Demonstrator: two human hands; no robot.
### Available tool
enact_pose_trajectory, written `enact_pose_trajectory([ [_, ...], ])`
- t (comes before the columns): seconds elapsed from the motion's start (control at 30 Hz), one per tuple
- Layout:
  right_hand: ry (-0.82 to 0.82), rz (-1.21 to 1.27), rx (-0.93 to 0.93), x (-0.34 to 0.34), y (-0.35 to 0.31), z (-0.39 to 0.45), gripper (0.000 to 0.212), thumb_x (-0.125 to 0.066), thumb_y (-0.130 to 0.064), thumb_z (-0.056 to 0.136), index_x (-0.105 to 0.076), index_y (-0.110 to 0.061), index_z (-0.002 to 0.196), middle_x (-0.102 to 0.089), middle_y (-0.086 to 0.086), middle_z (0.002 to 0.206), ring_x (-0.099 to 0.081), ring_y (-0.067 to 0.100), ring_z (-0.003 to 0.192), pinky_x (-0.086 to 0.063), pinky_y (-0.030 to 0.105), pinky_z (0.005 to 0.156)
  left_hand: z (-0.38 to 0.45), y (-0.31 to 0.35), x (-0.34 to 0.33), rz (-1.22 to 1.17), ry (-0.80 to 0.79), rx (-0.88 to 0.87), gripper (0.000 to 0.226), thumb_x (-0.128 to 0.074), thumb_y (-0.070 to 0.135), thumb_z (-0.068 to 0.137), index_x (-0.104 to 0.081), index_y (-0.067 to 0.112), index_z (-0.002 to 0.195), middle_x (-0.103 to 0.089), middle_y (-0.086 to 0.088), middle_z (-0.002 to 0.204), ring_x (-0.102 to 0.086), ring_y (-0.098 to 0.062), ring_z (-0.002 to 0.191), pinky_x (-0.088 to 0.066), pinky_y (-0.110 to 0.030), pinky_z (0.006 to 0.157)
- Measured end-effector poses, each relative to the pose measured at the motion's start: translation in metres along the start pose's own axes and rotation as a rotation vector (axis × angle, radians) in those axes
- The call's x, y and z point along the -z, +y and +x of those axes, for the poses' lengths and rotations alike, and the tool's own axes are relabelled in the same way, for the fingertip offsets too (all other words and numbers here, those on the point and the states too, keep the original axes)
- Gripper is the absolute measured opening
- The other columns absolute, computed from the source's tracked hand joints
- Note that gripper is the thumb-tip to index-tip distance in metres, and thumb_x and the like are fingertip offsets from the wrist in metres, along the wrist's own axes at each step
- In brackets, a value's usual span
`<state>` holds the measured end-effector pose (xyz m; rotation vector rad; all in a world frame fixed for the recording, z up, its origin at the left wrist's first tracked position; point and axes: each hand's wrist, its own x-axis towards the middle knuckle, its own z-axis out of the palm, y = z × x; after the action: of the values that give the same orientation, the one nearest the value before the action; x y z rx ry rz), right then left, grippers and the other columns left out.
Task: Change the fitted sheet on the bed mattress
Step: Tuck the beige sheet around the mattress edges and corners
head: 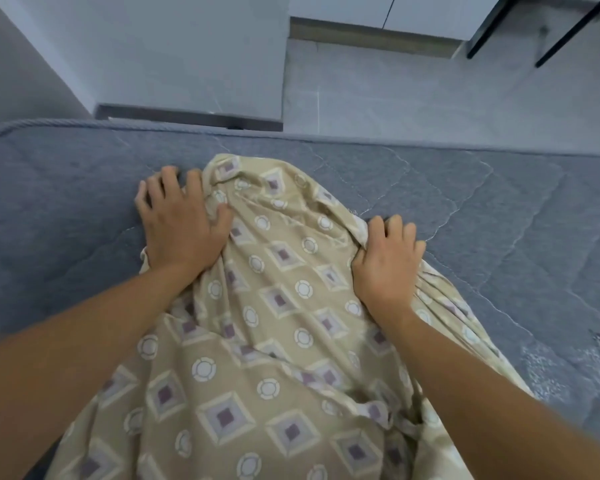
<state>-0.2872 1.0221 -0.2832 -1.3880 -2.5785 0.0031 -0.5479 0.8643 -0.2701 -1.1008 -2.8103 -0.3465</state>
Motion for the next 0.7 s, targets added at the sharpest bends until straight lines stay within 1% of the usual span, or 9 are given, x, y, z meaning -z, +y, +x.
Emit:
enact_pose_trajectory([
  [0.1, 0.000, 0.000, -0.014, 0.001, -0.001, -0.001, 0.014, -0.049, -0.013, 0.083, -0.041, -0.018, 0.093, -0.038, 0.002, 0.095, -0.034, 0.027, 0.086, -0.033, 0.044, 0.074, -0.003, 0.000, 0.000, -0.002, 0.010, 0.014, 0.048, -0.055, 0.051, 0.091, -0.046, 0.012, 0.116, -0.045, -0.018, 0.127, -0.043, -0.040, 0.120, -0.032, -0.060, 0.110],
  [0.23, -0.011, -0.008, -0.011, 0.002, 0.000, -0.002, 0.017, -0.053, -0.015, 0.083, -0.040, -0.019, 0.093, -0.036, 0.001, 0.095, -0.032, 0.025, 0.087, -0.030, 0.042, 0.075, -0.004, 0.001, 0.001, -0.005, 0.014, 0.011, 0.044, -0.054, 0.049, 0.093, -0.044, 0.011, 0.113, -0.043, -0.019, 0.125, -0.042, -0.040, 0.119, -0.032, -0.061, 0.109],
  [0.4, -0.040, 0.008, -0.014, 0.004, 0.002, 0.000, 0.016, -0.053, -0.017, 0.082, -0.043, -0.020, 0.095, -0.038, 0.000, 0.097, -0.031, 0.024, 0.088, -0.028, 0.040, 0.076, -0.003, 0.005, 0.001, 0.009, -0.002, 0.019, 0.043, -0.051, 0.047, 0.094, -0.043, 0.010, 0.115, -0.042, -0.019, 0.125, -0.041, -0.040, 0.119, -0.032, -0.061, 0.108],
  [0.5, -0.077, 0.027, 0.005, 0.007, 0.004, 0.005, 0.015, -0.051, -0.018, 0.082, -0.045, -0.021, 0.095, -0.040, 0.000, 0.097, -0.033, 0.024, 0.088, -0.030, 0.041, 0.076, -0.004, 0.004, 0.000, 0.034, 0.004, 0.026, 0.039, -0.046, 0.046, 0.101, -0.045, 0.010, 0.116, -0.043, -0.020, 0.126, -0.042, -0.040, 0.117, -0.033, -0.061, 0.105],
  [0.63, -0.046, 0.031, 0.027, 0.001, 0.008, 0.039, 0.013, -0.053, -0.015, 0.084, -0.045, -0.021, 0.092, -0.042, -0.001, 0.093, -0.035, 0.024, 0.087, -0.030, 0.041, 0.075, 0.012, 0.004, -0.001, 0.061, -0.002, 0.019, 0.030, -0.041, 0.041, 0.106, -0.047, 0.011, 0.108, -0.042, -0.020, 0.123, -0.041, -0.040, 0.114, -0.034, -0.059, 0.099],
  [0.7, -0.021, 0.024, 0.052, -0.004, 0.009, 0.064, 0.014, -0.054, -0.013, 0.084, -0.047, -0.020, 0.094, -0.045, 0.000, 0.094, -0.036, 0.024, 0.087, -0.029, 0.040, 0.074, 0.021, 0.003, -0.003, 0.052, 0.004, -0.022, 0.026, -0.040, 0.037, 0.107, -0.047, 0.012, 0.105, -0.042, -0.019, 0.119, -0.042, -0.039, 0.110, -0.034, -0.058, 0.098],
])
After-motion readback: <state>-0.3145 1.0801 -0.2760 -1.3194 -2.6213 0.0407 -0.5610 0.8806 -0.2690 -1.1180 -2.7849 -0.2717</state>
